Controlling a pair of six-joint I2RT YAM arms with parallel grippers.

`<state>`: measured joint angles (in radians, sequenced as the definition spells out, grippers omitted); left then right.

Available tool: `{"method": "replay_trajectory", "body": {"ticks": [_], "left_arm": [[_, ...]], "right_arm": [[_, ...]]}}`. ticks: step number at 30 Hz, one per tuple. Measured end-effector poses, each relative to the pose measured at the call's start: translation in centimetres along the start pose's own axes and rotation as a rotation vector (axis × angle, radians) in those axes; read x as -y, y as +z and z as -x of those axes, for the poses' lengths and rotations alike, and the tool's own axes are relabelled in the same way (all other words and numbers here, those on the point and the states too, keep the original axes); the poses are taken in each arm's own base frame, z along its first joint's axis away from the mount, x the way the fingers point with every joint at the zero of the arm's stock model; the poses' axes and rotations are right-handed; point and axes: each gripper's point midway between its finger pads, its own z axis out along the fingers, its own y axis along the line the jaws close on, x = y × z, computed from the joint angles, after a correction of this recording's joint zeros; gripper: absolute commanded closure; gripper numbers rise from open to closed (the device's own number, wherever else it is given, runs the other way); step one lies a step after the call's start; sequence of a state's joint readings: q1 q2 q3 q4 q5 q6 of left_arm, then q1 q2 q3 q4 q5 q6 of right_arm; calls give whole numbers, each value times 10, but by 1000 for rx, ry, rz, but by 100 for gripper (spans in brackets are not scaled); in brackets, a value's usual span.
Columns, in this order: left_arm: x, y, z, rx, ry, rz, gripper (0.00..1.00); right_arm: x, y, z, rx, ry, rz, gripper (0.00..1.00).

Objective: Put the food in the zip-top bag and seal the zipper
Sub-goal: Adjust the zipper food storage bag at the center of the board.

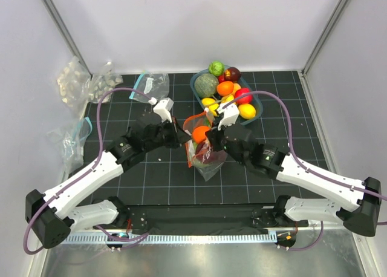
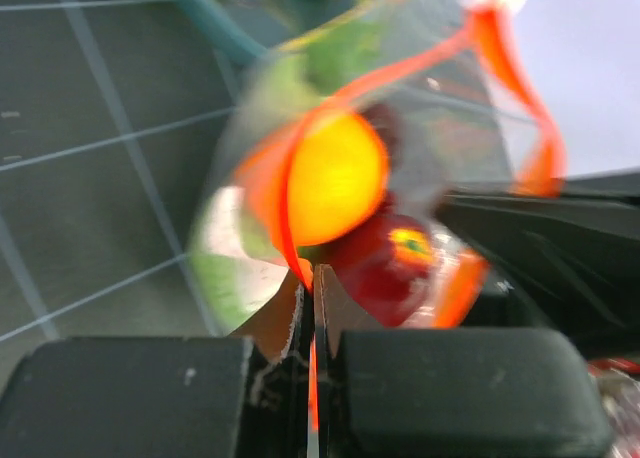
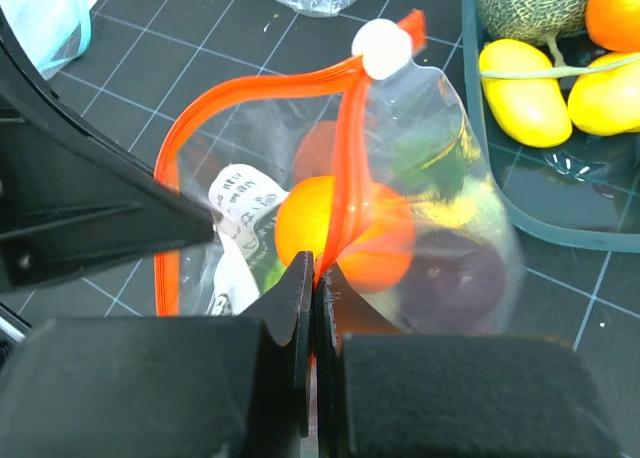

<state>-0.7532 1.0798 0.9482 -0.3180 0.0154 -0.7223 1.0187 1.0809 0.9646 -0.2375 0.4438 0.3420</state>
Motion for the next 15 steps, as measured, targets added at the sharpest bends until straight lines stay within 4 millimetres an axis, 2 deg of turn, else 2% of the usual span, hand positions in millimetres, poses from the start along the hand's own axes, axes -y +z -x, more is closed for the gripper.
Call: {"method": "replay_trajectory", "body": {"ticks": [7, 11, 15], "left_arm": [[30, 3, -10, -75, 7, -165, 100], [34, 17, -24, -149, 4, -191, 100], [33, 27, -38, -204, 10, -189, 99]], "right_arm": [[-2, 14, -17, -48, -19, -12, 99], [-2, 23, -31, -86, -33, -28, 99], [-2, 28, -36, -99, -34, -35, 99]]}}
